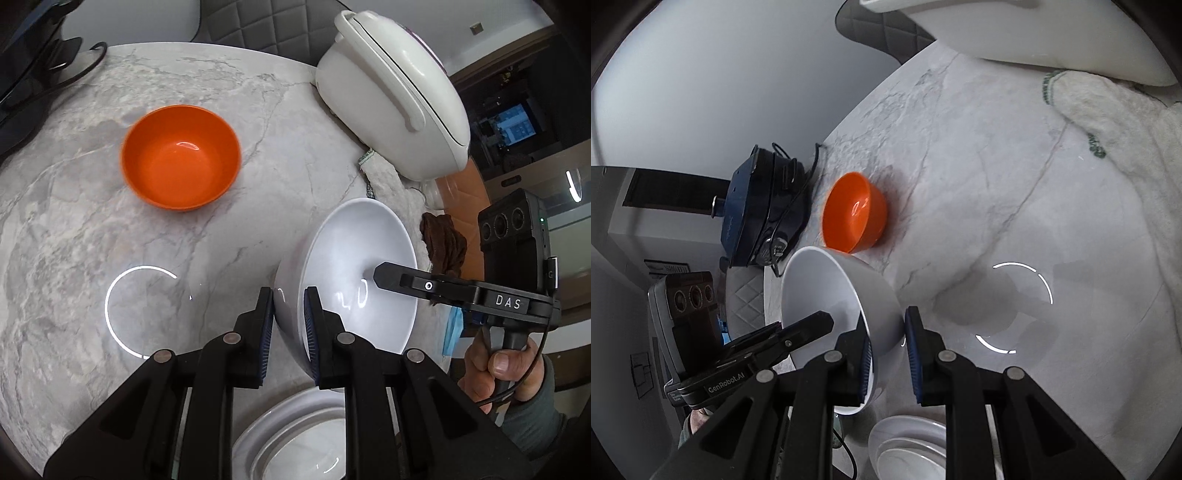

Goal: Organize plates and bowls
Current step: 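Lift the small white bowl and carry it toward the blue-and-white bowl, then lower the white bowl into the blue-and-white bowl and open the right gripper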

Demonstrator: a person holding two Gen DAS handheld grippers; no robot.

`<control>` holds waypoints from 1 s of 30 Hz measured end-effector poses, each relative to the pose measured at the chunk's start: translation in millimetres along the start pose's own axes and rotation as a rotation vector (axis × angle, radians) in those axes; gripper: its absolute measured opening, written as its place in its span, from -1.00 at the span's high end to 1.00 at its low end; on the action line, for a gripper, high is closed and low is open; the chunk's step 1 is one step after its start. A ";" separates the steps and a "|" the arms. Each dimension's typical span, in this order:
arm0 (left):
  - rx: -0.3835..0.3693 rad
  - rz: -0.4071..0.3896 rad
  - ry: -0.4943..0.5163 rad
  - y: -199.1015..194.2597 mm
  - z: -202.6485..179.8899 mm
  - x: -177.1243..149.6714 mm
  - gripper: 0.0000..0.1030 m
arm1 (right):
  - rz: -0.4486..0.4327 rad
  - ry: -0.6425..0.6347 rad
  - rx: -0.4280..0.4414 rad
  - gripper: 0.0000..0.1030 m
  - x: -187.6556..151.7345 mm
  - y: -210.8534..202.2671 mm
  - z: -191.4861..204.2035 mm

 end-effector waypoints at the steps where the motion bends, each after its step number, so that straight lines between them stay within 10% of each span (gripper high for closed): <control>1: 0.005 -0.009 -0.008 -9.3 4.9 -6.3 0.71 | 0.007 -0.012 0.006 0.61 -5.7 3.3 7.9; 16: 0.057 -0.132 -0.168 -140.4 98.6 -139.3 0.68 | 0.170 -0.184 0.070 0.60 -104.6 71.6 121.7; 30: 0.061 -0.095 -0.315 -125.1 168.8 -231.9 0.68 | 0.300 -0.243 -0.012 0.59 -175.5 142.5 134.0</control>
Point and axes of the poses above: each gripper's, at about its wrist camera, not at the fingertips, and y roughly the way its jaws point, z to its left, x to its top, the point moved 7 cm from there along y, roughly the way its jaws point, and after that the axes turned 3 degrees about -x, right-handed, at the moved point
